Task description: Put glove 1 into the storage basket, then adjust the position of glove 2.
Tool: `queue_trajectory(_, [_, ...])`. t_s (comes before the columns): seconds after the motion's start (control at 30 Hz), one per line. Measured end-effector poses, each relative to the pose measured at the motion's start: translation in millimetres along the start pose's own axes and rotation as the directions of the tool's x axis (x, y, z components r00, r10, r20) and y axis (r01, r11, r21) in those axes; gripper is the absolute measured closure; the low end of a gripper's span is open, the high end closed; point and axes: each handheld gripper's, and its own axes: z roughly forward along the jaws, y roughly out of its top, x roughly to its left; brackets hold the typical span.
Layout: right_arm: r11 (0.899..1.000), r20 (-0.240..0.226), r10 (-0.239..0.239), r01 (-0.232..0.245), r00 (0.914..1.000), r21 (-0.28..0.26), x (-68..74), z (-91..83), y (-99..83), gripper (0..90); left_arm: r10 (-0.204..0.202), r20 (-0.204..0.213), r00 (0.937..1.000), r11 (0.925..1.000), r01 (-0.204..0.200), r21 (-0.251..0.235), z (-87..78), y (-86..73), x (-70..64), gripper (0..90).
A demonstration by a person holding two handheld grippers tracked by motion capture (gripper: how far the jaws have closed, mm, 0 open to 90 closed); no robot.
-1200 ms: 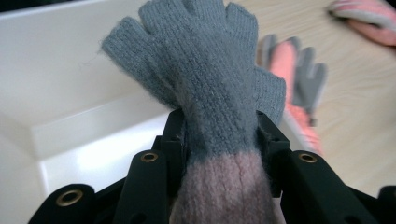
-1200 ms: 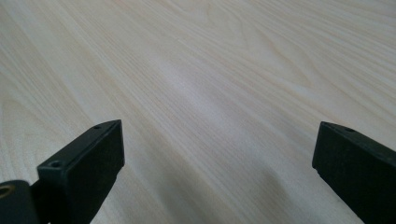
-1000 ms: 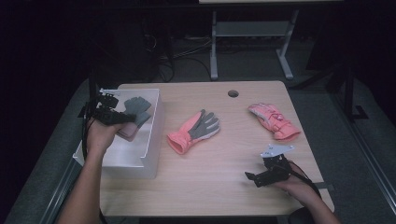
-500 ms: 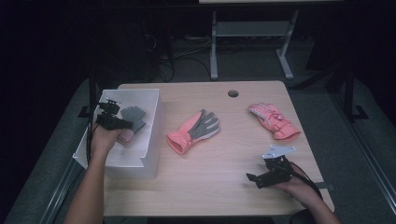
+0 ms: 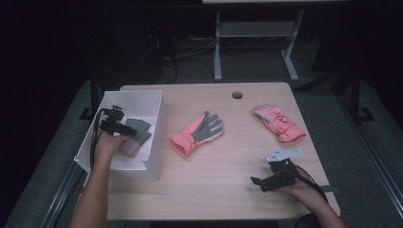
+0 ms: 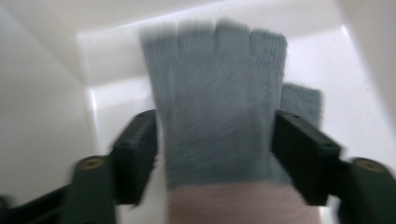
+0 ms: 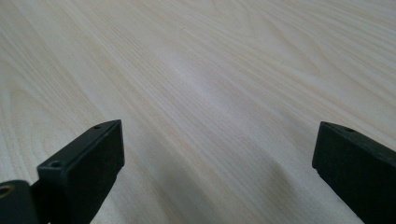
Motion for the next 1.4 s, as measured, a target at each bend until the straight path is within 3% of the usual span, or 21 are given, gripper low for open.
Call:
queue_trajectory(0.1, [1.0, 0.0, -0.003, 0.003, 1.0, 0.0, -0.3, 0.0, -0.2, 1.9, -0.003, -0.008, 1.0, 0.9996, 0.003, -0.03, -3.3, 1.6, -2.8, 17.3])
queue_trajectory(0.3, [1.0, -0.001, 0.002, -0.002, 1.0, -0.001, 1.2, 0.3, 0.3, 1.9, 0.029, 0.041, 0.9988, 0.9985, -0.027, -0.048, -19.7, 3.9, -2.8, 16.9])
queue_trajectory(0.4, [1.0, -0.003, -0.002, 0.002, 1.0, -0.004, 2.5, 0.1, 0.7, 1.9, 0.041, 0.079, 0.9961, 0.9941, -0.033, -0.103, -37.6, 7.3, -5.0, 15.5])
queue_trajectory(0.7, [1.0, -0.006, -0.002, 0.002, 1.0, 0.0, 3.8, 1.1, 1.0, 1.9, 0.107, 0.116, 0.9875, 0.9838, -0.088, -0.156, -64.0, 13.1, -12.8, 16.2])
queue_trajectory(0.73, [1.0, -0.008, -0.006, 0.006, 0.9999, 0.0, 3.7, 1.0, 1.2, 1.9, 0.122, 0.15, 0.9811, 0.9809, -0.096, -0.169, -68.8, 14.4, -17.7, 19.6])
queue_trajectory(0.77, [1.0, -0.008, -0.006, 0.006, 0.9999, 0.0, 3.7, 1.0, 1.2, 1.9, 0.122, 0.15, 0.9811, 0.9809, -0.096, -0.169, -68.8, 14.4, -17.7, 25.2])
queue_trajectory(0.8, [1.0, -0.008, -0.004, 0.004, 1.0, -0.001, 4.1, 1.0, 1.5, 1.9, 0.137, 0.176, 0.9748, 0.9782, -0.105, -0.179, -72.5, 16.1, -23.9, 26.4])
queue_trajectory(0.83, [1.0, -0.008, -0.004, 0.004, 1.0, -0.001, 4.1, 1.0, 1.5, 1.9, 0.137, 0.176, 0.9748, 0.9782, -0.105, -0.179, -72.5, 16.1, -23.9, 29.9])
queue_trajectory(0.87, [1.0, -0.009, -0.005, 0.005, 0.9999, -0.002, 4.1, 1.0, 1.5, 1.9, 0.151, 0.187, 0.9707, 0.9764, -0.117, -0.182, -74.6, 17.3, -27.0, 29.9])
queue_trajectory(0.93, [1.0, -0.011, -0.007, 0.007, 0.9999, 0.0, 3.7, 1.3, 1.5, 1.9, 0.179, 0.225, 0.9577, 0.9709, -0.135, -0.198, -80.0, 21.2, -38.7, 43.6])
queue_trajectory(1.0, [1.0, -0.01, -0.005, 0.005, 0.9999, 0.001, 3.5, 1.4, 1.6, 1.9, 0.2, 0.242, 0.9495, 0.9668, -0.151, -0.206, -84.5, 24.3, -48.0, 54.1])
queue_trajectory(1.03, [1.0, -0.01, -0.005, 0.005, 0.9999, 0.001, 3.5, 1.4, 1.6, 1.9, 0.2, 0.242, 0.9495, 0.9668, -0.151, -0.206, -84.5, 24.3, -48.0, 59.0])
queue_trajectory(1.07, [1.0, -0.012, -0.007, 0.008, 0.9999, 0.004, 3.3, 1.5, 1.7, 1.9, 0.218, 0.261, 0.9404, 0.9621, -0.163, -0.219, -88.9, 27.8, -58.8, 64.9])
queue_trajectory(1.1, [1.0, -0.012, -0.007, 0.008, 0.9999, 0.004, 3.3, 1.5, 1.7, 1.9, 0.218, 0.261, 0.9404, 0.9621, -0.163, -0.219, -88.9, 27.8, -58.8, 70.3])
queue_trajectory(1.13, [1.0, -0.012, -0.01, 0.01, 0.9999, 0.002, 2.9, 1.6, 1.6, 1.9, 0.233, 0.265, 0.9357, 0.9581, -0.174, -0.228, -91.2, 29.7, -63.7, 75.2])
queue_trajectory(1.17, [1.0, -0.012, -0.007, 0.007, 0.9999, 0.002, 2.8, 1.5, 1.6, 1.9, 0.255, 0.288, 0.923, 0.9519, -0.187, -0.243, -94.4, 33.5, -74.6, 80.4])
queue_trajectory(1.2, [1.0, -0.012, -0.008, 0.008, 0.9999, 0.0, 2.4, 1.6, 1.6, 1.9, 0.267, 0.297, 0.9169, 0.9482, -0.195, -0.251, -95.6, 35.4, -80.3, 84.5])
queue_trajectory(1.23, [1.0, -0.012, -0.008, 0.008, 0.9999, 0.0, 2.4, 1.6, 1.6, 1.9, 0.267, 0.297, 0.9169, 0.9482, -0.195, -0.251, -95.6, 35.4, -80.3, 87.5])
queue_trajectory(1.3, [1.0, -0.011, -0.008, 0.008, 0.9999, 0.001, 2.4, 1.4, 1.3, 1.9, 0.291, 0.316, 0.903, 0.9407, -0.21, -0.267, -97.9, 38.6, -93.2, 89.5])
queue_trajectory(1.33, [1.0, -0.011, -0.009, 0.009, 0.9999, 0.002, 2.5, 1.3, 1.3, 1.9, 0.312, 0.317, 0.8957, 0.9337, -0.227, -0.277, -100.1, 41.4, -107.2, 89.6])
queue_trajectory(1.4, [1.0, -0.014, -0.004, 0.004, 0.9999, 0.001, 3.0, 1.3, 1.8, 1.9, 0.331, 0.325, 0.8858, 0.9272, -0.241, -0.287, -101.4, 44.3, -121.2, 89.6])
